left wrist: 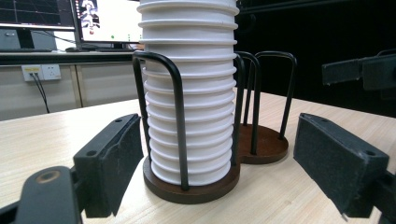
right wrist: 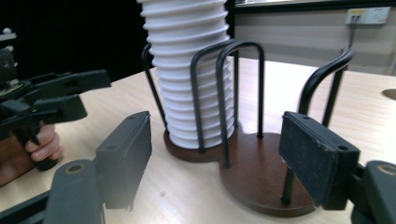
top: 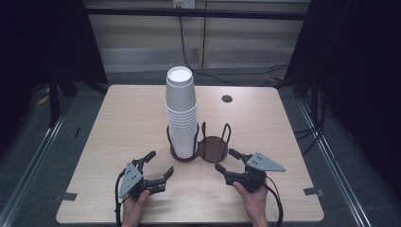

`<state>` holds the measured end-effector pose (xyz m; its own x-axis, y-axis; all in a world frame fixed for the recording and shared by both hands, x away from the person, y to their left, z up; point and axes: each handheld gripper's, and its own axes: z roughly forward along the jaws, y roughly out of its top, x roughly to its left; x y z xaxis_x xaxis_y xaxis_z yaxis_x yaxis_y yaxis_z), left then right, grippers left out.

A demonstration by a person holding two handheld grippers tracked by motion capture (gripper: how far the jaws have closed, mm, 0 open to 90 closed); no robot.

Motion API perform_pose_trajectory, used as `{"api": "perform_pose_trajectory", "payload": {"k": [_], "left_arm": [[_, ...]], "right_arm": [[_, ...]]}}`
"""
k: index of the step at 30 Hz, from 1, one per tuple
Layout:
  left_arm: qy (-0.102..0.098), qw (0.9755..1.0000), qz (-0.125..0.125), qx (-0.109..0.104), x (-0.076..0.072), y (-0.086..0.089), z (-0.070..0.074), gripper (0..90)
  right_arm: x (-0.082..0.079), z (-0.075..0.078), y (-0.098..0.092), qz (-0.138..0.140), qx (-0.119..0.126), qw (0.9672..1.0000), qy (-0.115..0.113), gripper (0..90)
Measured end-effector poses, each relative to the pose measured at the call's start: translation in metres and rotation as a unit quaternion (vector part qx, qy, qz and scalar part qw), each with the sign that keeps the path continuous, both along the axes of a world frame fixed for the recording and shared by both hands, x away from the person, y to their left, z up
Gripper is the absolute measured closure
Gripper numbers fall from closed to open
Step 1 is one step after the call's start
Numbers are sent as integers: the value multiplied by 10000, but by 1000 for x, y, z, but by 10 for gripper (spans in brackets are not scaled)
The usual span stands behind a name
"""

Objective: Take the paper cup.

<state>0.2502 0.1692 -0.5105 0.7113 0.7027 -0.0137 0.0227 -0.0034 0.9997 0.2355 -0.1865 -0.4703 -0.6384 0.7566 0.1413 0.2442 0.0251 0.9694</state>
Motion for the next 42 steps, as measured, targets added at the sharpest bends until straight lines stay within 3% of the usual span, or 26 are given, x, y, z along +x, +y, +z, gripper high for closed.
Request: {"api": "perform_pose_trajectory", "payload": {"k": [2, 9, 11, 24, 33, 42], "left_arm": [[0, 10000, 0, 2, 0, 0, 0, 156], [-20, 10000, 73, 24, 0, 1, 0, 154], [19, 10000, 14, -23, 0, 0, 0, 155], [19, 10000, -7, -20, 0, 1, 0, 158], [27, 10000, -46, -39, 0, 1, 0, 158], [19, 10000, -34, -40, -1, 1, 0, 158]], "right_arm": [[0, 4, -1, -14, -5, 10000, -22, 249], [4, 16, -1, 166, 45, 9996, 213, 220], [5, 19, -1, 154, -54, 9997, 193, 214], [15, 42, 5, 635, 5, 9980, 67, 236], [25, 61, 10, 788, -19, 9969, -9, 172], [34, 75, 12, 934, -31, 9956, 90, 144]]}}
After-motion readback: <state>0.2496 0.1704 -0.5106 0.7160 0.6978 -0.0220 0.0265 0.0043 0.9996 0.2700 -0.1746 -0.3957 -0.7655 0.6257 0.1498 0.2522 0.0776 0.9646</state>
